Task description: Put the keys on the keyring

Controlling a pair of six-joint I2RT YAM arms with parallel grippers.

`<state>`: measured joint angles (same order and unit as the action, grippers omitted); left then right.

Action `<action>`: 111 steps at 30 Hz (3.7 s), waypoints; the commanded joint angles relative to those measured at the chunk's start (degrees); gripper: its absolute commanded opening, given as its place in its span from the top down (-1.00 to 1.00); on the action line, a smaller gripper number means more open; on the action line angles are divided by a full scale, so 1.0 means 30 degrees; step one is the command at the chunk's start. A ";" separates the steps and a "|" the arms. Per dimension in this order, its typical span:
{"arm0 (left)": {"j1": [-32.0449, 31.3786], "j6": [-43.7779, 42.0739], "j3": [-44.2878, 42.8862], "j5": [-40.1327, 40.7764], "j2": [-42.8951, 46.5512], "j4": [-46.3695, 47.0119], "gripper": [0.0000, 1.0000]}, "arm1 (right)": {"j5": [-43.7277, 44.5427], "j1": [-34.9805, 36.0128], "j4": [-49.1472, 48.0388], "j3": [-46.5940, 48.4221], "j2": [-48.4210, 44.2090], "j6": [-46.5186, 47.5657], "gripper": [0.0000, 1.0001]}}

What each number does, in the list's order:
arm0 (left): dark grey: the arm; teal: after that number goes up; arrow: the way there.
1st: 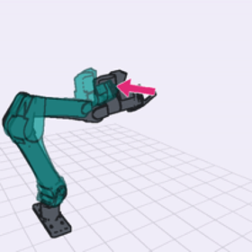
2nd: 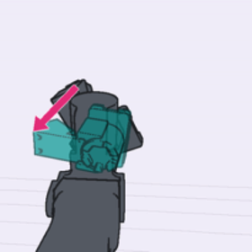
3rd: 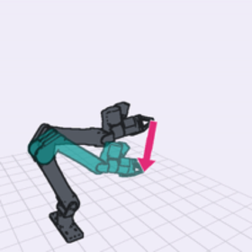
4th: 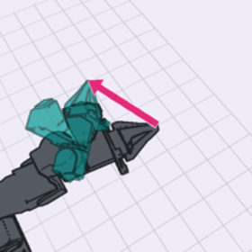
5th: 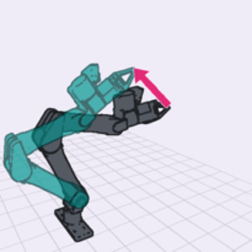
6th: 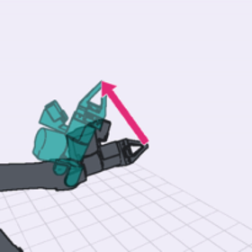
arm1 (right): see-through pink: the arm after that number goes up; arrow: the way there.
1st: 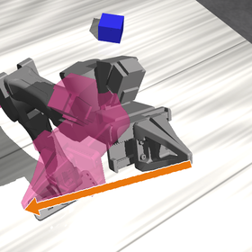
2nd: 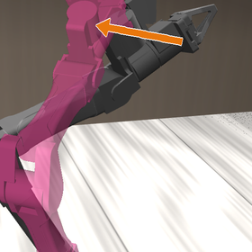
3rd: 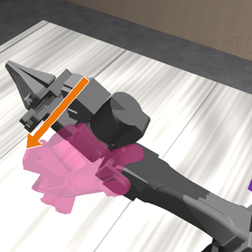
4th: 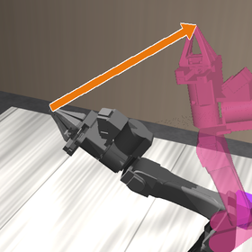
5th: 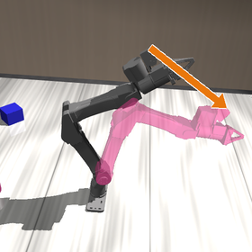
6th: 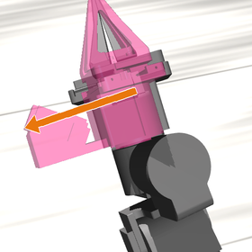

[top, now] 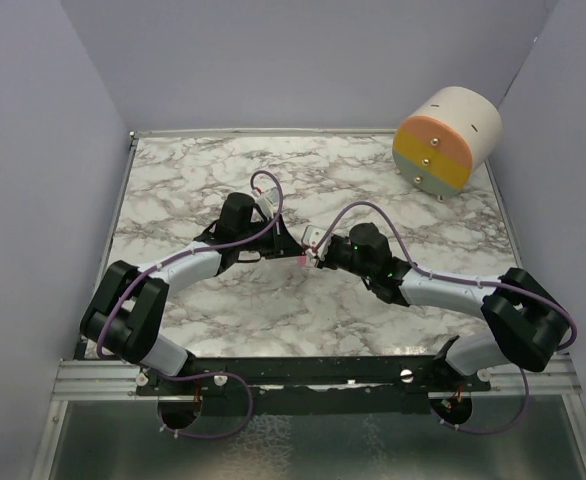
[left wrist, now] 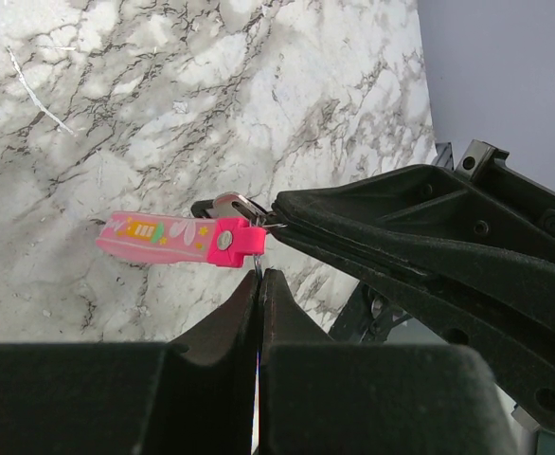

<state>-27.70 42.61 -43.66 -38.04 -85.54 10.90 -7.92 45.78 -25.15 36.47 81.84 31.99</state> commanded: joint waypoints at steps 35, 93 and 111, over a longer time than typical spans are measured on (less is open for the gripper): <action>0.0529 -0.1228 -0.0439 0.0708 0.0044 -0.2333 0.70 | 0.3343 -0.0143 -0.1040 0.0613 -0.0531 -0.0172 0.99; 0.1143 -0.1342 0.1594 1.2473 0.7242 -0.5036 -0.16 | 0.0661 -0.1468 0.4299 0.4856 0.6785 -1.7051 -0.44; 0.1542 -0.1694 0.1659 1.2471 0.7959 -0.5566 -0.15 | 0.0094 0.0831 0.4663 0.9192 1.0002 -1.7471 -0.42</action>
<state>-23.77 38.30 -39.05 -2.02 -64.42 -5.19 -5.89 47.33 -10.50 59.61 109.16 -19.90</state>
